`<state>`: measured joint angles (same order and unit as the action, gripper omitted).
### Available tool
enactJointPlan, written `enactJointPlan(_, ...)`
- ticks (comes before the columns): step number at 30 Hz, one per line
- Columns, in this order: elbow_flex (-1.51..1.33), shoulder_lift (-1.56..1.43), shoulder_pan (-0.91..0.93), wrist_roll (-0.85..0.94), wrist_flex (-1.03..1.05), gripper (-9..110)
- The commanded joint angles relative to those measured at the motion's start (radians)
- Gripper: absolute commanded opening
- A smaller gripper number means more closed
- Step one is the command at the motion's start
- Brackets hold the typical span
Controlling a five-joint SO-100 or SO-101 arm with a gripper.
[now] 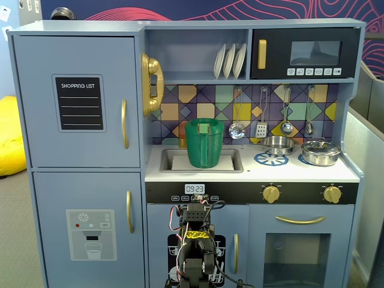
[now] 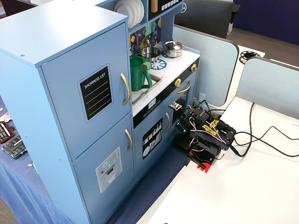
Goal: Open the left cabinet door
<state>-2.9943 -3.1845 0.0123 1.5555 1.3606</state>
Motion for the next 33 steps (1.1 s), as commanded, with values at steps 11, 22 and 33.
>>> enactJointPlan(11, -0.003, 0.006, -0.084, 0.021, 0.109, 0)
enactJointPlan(22, 0.147, 0.083, -0.413, 0.149, -0.798, 0)
enactJointPlan(33, 0.693, 0.353, -0.566, 0.158, -0.842, 0)
